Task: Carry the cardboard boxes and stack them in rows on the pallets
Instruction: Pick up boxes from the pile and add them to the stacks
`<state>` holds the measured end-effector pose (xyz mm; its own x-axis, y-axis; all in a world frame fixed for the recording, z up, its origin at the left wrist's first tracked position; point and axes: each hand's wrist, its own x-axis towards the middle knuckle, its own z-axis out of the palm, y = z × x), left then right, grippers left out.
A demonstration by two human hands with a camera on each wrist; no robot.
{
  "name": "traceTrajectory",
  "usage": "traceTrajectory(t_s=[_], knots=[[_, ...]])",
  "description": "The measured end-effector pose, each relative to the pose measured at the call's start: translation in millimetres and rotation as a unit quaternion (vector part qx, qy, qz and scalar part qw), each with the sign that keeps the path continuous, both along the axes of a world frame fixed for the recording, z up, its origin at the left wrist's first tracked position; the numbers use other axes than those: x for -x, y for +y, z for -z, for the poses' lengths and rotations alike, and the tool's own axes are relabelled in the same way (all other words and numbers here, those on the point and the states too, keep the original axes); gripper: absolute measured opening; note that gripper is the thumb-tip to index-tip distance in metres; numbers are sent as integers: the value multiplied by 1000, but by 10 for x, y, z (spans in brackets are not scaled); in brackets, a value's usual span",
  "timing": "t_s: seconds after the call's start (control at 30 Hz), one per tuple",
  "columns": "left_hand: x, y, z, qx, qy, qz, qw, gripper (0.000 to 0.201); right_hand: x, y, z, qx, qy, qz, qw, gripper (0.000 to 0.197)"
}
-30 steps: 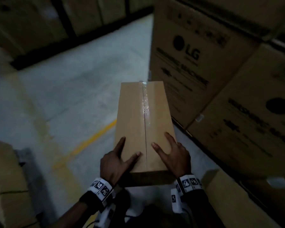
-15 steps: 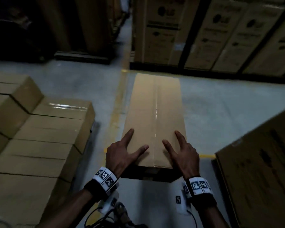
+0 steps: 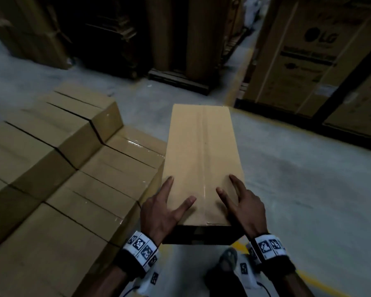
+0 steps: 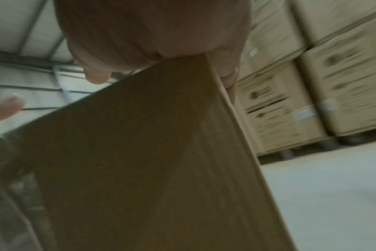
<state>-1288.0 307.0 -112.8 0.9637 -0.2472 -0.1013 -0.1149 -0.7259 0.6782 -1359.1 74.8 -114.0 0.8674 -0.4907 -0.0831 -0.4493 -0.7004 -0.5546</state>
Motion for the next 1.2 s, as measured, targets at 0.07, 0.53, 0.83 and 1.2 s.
traceTrajectory(t_s=[0.07,0.53,0.83,1.2], knots=[[-227,-194,59,-13,5,-24,1000,110,-396,-253,38,0,5,-26,1000,95],[-2030,-1728,154,-31,68,-265,961,109,-3443,-1769,202,14,29,-298,954,92],[-3111,-1970,669,26,104,-395,912,106,-5155,-1692,669,32,44,-414,909,88],[-4041,-1882,1904,51,126,-485,864,95,-6608,-1303,1807,-7,62,-500,864,87]])
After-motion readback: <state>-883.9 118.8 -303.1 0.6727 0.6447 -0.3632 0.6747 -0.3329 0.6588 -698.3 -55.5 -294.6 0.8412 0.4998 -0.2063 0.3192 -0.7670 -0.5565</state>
